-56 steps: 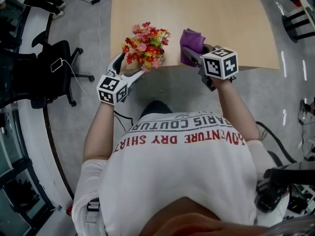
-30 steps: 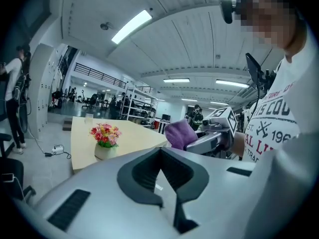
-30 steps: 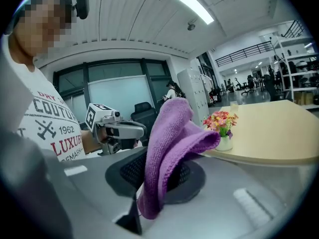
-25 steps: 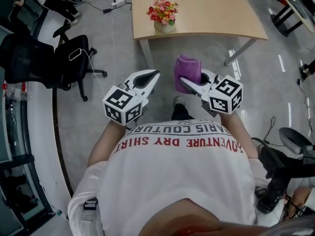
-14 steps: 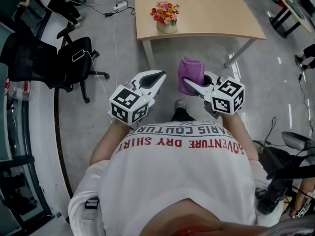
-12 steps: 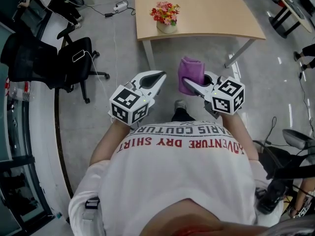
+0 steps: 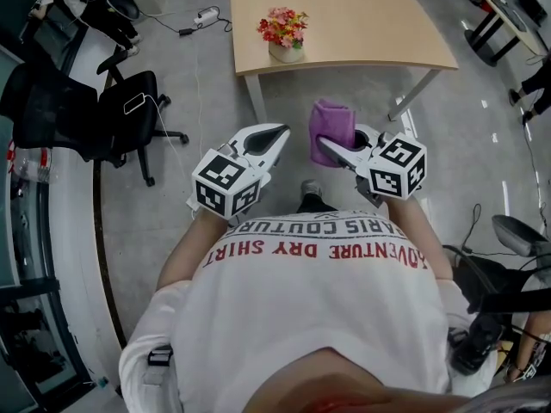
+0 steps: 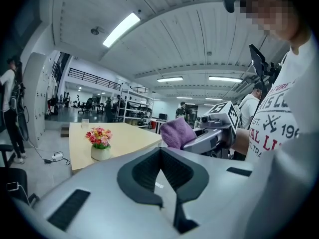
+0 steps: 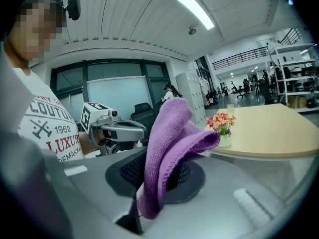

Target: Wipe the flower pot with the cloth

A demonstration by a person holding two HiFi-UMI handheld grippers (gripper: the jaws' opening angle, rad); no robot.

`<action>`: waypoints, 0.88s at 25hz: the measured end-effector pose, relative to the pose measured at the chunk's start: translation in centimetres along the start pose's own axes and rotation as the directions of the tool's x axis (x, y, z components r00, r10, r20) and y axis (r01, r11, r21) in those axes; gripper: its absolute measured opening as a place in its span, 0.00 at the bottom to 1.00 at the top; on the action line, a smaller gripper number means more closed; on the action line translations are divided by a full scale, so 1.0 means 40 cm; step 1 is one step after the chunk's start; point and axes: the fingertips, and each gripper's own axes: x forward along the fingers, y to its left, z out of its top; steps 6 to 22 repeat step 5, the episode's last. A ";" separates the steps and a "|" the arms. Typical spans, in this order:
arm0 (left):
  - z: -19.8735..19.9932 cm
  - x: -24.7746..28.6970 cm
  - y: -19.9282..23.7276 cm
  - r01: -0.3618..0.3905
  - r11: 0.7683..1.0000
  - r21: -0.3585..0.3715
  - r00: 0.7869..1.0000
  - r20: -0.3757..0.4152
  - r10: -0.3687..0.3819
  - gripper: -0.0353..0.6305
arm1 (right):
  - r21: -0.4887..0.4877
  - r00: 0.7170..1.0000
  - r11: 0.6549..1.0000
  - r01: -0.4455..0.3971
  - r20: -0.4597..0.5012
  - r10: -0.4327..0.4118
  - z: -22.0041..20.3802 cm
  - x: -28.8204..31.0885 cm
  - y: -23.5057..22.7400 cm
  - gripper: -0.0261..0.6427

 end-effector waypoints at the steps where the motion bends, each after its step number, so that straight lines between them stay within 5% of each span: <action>1: 0.001 0.005 -0.004 0.002 1.000 0.002 1.000 0.000 -0.002 0.06 | -0.003 1.000 1.000 -0.002 0.001 0.002 0.002 -0.003 -0.001 0.12; 22: 0.002 0.026 -0.015 0.007 1.000 0.011 1.000 -0.010 -0.007 0.06 | -0.006 1.000 1.000 -0.006 0.001 0.006 0.012 -0.009 -0.016 0.12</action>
